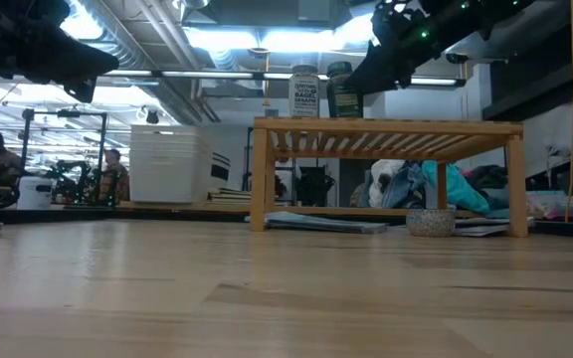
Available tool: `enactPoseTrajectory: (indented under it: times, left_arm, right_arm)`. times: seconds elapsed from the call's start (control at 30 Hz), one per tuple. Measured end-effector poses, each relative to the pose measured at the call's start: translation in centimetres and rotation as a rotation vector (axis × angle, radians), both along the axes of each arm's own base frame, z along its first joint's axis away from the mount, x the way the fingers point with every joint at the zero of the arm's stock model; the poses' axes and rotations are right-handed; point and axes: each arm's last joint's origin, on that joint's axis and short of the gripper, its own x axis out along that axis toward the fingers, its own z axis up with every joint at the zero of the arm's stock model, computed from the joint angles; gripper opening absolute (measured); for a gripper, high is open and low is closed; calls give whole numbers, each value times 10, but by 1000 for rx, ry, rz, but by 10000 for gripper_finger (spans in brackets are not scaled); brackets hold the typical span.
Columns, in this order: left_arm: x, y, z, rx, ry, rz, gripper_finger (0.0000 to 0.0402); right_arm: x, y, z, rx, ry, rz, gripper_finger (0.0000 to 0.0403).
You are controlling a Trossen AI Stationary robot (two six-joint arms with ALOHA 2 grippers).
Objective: Shelf spices
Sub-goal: Remove the green seasoning bottle from the shelf
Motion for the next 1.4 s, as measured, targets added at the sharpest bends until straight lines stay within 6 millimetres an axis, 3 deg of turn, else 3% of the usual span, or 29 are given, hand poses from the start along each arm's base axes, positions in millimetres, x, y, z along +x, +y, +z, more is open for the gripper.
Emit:
enactPoseTrajectory:
  times: [0.33,0.7,1.0,1.4]
  left_arm:
    - [0,0,0,0,0,0,0]
    - [0,0,0,0,0,0,0]
    - [0,0,0,0,0,0,0]
    - [0,0,0,0,0,0,0]
  right_arm:
    - [2,-1,-2,0,0,2,254]
    - [20,-7,-25,32,56,25,254]
    - [21,-7,-23,24,35,28,212]
    - [22,-7,-23,28,24,41,205]
